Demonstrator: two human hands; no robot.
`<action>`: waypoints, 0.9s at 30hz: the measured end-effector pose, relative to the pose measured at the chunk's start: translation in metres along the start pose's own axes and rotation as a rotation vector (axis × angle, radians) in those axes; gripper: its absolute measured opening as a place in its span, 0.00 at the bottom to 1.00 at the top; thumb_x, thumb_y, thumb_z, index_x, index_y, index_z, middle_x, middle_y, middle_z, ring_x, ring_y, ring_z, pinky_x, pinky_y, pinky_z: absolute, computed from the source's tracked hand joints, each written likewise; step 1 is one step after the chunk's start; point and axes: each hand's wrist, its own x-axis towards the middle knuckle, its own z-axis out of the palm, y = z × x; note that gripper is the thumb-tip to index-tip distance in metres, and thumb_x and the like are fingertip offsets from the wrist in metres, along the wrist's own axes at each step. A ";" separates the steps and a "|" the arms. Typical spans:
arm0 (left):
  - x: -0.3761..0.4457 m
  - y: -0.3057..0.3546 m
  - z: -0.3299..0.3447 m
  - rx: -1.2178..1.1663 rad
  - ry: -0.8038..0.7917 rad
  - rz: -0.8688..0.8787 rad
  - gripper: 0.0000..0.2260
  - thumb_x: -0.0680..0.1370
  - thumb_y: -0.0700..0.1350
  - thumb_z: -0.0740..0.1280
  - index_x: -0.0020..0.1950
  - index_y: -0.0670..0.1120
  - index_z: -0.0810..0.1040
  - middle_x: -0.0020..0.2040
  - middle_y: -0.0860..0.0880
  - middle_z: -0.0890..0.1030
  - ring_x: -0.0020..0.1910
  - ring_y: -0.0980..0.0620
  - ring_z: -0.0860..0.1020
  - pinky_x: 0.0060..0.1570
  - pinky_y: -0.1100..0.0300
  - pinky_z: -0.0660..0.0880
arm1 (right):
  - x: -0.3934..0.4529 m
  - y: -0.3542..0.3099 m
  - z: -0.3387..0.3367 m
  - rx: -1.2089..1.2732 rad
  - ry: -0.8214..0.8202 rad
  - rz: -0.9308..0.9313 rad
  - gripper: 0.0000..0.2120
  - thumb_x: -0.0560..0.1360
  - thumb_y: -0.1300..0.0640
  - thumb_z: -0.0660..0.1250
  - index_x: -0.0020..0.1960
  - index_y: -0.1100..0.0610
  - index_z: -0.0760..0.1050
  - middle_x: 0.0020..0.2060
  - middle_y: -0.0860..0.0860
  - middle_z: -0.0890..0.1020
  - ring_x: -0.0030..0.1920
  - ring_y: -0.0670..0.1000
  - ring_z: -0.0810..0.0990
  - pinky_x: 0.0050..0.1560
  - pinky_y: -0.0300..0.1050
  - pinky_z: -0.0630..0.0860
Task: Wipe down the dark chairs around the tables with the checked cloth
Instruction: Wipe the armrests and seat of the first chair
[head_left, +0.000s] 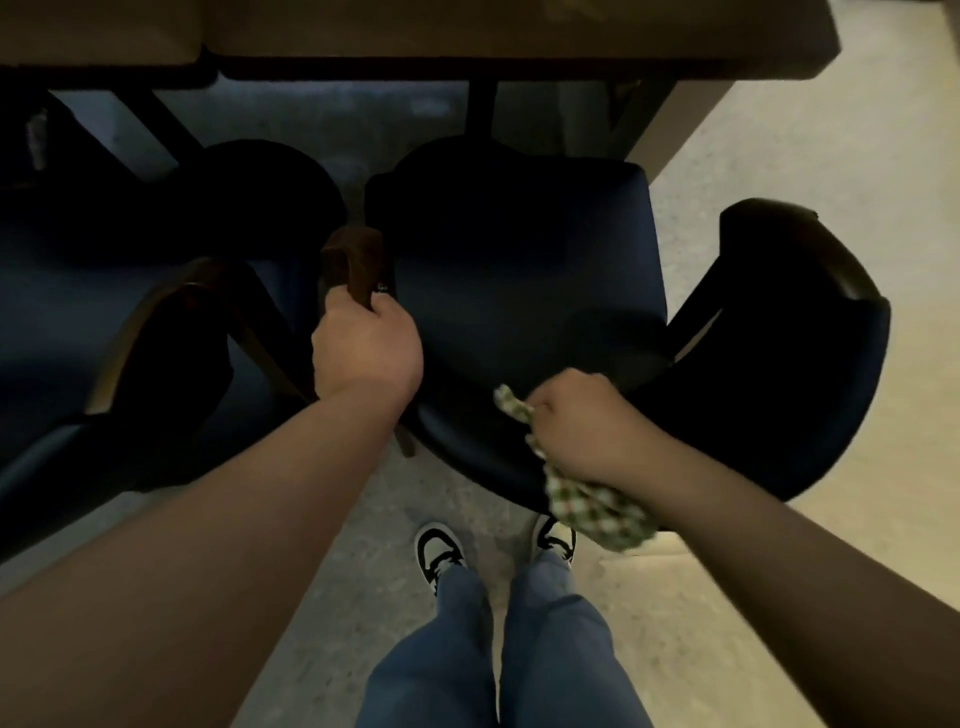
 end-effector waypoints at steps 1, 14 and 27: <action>0.000 0.000 0.000 0.003 0.001 0.002 0.15 0.83 0.50 0.56 0.64 0.44 0.72 0.47 0.47 0.75 0.36 0.53 0.69 0.40 0.56 0.65 | 0.008 -0.014 0.004 0.025 0.019 -0.009 0.10 0.74 0.63 0.60 0.34 0.62 0.71 0.33 0.56 0.73 0.41 0.55 0.77 0.37 0.42 0.65; 0.002 -0.001 0.002 0.017 0.013 0.016 0.17 0.83 0.50 0.55 0.67 0.43 0.71 0.50 0.46 0.75 0.43 0.50 0.71 0.42 0.57 0.66 | -0.027 -0.011 0.015 0.007 0.162 -0.051 0.09 0.74 0.63 0.58 0.36 0.61 0.72 0.37 0.56 0.77 0.38 0.57 0.77 0.37 0.44 0.70; -0.029 0.000 -0.005 0.350 0.035 0.376 0.28 0.80 0.47 0.58 0.78 0.40 0.54 0.78 0.41 0.53 0.77 0.42 0.52 0.75 0.44 0.52 | -0.061 0.005 0.024 -0.167 0.302 -0.388 0.19 0.78 0.54 0.58 0.66 0.59 0.71 0.57 0.55 0.74 0.55 0.56 0.74 0.48 0.47 0.74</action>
